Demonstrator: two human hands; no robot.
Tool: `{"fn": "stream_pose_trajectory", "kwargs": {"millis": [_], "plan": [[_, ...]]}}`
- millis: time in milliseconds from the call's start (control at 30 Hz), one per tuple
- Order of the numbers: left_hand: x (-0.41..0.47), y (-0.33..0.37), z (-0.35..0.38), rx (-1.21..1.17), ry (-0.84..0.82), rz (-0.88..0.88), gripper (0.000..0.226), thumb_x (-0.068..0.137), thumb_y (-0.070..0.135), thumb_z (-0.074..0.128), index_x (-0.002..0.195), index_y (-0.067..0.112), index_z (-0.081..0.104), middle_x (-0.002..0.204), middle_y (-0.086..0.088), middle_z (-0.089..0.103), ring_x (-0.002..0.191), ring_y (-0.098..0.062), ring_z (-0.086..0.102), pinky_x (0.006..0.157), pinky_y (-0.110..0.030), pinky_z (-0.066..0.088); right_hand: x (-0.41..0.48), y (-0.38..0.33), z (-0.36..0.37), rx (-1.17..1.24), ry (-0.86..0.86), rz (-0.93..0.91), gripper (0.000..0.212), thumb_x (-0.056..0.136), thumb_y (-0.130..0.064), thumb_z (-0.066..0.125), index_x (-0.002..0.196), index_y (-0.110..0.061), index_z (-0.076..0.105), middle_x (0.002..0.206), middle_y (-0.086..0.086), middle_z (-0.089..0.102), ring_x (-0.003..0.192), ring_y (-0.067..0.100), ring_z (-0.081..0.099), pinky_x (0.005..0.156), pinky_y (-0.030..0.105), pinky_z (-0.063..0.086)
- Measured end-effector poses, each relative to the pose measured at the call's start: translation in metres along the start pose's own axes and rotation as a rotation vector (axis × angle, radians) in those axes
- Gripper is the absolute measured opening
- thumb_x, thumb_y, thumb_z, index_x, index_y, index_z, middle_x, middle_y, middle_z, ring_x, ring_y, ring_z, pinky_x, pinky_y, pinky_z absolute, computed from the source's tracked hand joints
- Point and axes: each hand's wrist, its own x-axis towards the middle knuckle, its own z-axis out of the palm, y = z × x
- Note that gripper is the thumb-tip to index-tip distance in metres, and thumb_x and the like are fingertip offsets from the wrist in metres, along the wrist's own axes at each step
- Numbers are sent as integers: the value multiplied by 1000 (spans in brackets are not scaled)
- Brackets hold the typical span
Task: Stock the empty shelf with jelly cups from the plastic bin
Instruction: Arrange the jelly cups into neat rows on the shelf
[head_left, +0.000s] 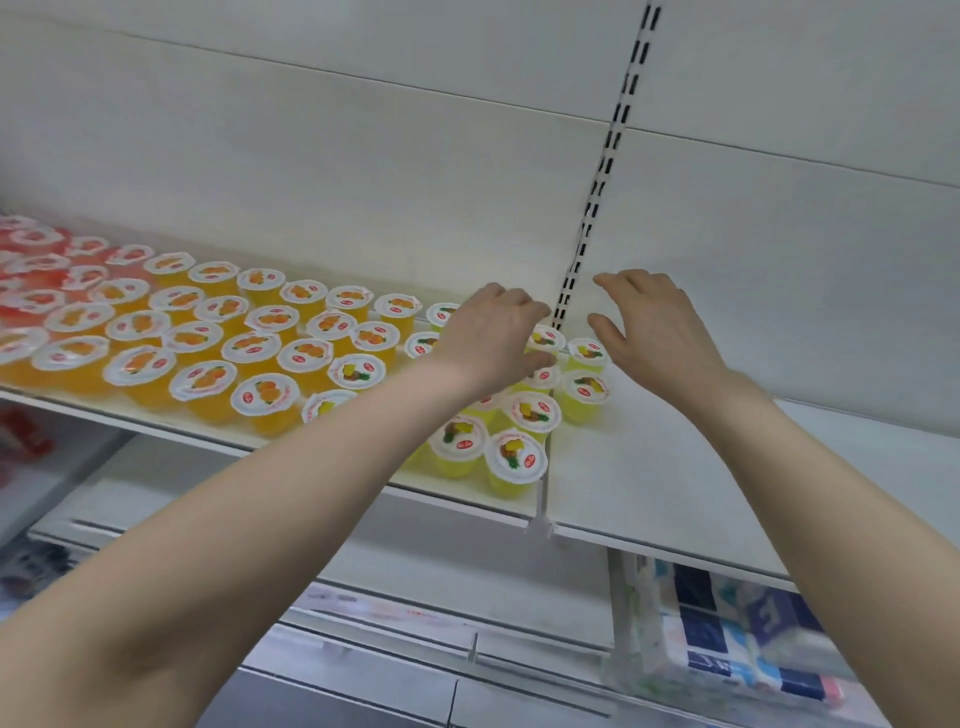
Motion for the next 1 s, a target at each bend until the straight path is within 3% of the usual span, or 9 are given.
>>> {"fn": "stream_pose_trajectory", "kwargs": {"millis": [167, 400, 700, 1000], "plan": [[-35, -53, -38, 136, 69, -36, 58, 93, 48, 56, 141, 18, 46, 137, -3, 52, 126, -27, 43, 105, -34, 30, 19, -55, -9, -11, 25, -129, 47, 97, -30, 53, 138, -8, 49, 131, 15, 56, 117, 38, 49, 95, 47, 41], [-123, -145, -87, 283, 175, -147, 52, 87, 40, 65, 131, 12, 57, 126, -11, 61, 117, -37, 51, 101, -47, 40, 44, -176, -6, 35, 52, -292, 49, 98, -32, 53, 140, -8, 47, 133, 17, 54, 120, 39, 47, 97, 47, 39], [-295, -271, -152, 370, 312, -345, 46, 85, 32, 68, 124, 10, 62, 116, -14, 64, 106, -37, 55, 95, -44, 40, 46, -370, 25, 180, 98, -479, 48, 94, -35, 52, 134, -8, 53, 125, 16, 59, 114, 39, 52, 95, 47, 42], [-476, -360, -195, 412, 274, -628, 44, 85, 24, 70, 125, 9, 61, 115, -14, 63, 105, -37, 56, 92, -45, 43, 30, -571, 68, 308, 15, -723, 52, 91, -36, 44, 131, -4, 52, 119, 17, 59, 105, 40, 53, 87, 48, 46]]}}
